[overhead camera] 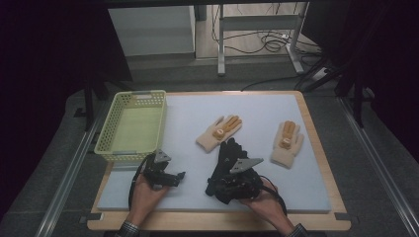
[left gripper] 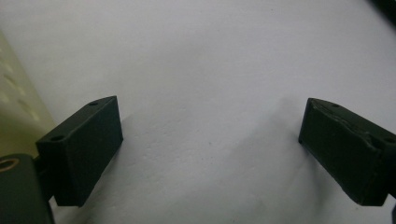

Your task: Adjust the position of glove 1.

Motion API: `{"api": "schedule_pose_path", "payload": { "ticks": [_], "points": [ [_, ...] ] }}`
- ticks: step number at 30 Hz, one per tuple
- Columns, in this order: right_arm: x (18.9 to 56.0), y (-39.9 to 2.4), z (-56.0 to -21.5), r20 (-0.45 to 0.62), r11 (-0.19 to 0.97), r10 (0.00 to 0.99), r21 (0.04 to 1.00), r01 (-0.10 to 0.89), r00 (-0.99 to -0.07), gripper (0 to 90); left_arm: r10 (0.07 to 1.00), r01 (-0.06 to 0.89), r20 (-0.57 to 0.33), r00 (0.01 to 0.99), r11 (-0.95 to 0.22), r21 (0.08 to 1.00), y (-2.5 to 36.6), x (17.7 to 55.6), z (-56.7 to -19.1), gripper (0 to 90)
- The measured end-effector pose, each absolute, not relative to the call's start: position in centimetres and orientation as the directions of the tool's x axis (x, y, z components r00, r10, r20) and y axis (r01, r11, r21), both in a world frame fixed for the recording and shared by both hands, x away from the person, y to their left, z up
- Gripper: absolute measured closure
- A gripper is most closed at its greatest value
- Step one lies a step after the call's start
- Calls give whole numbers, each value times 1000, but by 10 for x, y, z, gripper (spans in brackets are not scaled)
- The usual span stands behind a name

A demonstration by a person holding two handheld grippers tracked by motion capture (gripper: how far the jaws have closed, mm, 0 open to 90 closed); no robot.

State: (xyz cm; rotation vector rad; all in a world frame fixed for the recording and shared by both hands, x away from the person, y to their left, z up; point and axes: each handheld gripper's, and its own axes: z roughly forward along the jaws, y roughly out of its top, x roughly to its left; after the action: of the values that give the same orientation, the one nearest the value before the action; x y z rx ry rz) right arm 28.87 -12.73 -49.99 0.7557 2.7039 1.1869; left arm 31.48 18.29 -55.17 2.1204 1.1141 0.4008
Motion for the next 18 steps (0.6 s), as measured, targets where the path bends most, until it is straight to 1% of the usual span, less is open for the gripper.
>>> {"api": "schedule_pose_path", "payload": {
  "ticks": [2,3,5,6,7,10,14,18],
  "points": [
    [287,-122,-508,77,612,463,693,381,-883,529,812,595,-47,582,-386,705,183,315,-552,62],
    [287,-120,-512,66,625,457,685,374,-887,597,812,595,-47,582,-386,704,183,315,-552,62],
    [285,-117,-517,33,638,454,686,350,-890,792,812,596,-47,582,-387,704,183,315,-552,62],
    [285,-116,-518,42,638,446,686,350,-894,857,812,596,-47,582,-387,704,183,315,-552,62],
    [284,-114,-517,46,637,451,683,357,-891,875,812,596,-46,582,-387,704,183,315,-552,62],
    [281,-111,-511,19,650,452,678,344,-892,881,812,596,-47,582,-387,704,183,315,-552,63],
    [279,-104,-497,27,630,443,702,332,-896,882,811,596,-46,583,-388,703,183,315,-552,62],
    [282,-87,-491,53,611,411,725,318,-910,878,811,596,-47,583,-388,704,183,315,-552,62]
  ]
}}
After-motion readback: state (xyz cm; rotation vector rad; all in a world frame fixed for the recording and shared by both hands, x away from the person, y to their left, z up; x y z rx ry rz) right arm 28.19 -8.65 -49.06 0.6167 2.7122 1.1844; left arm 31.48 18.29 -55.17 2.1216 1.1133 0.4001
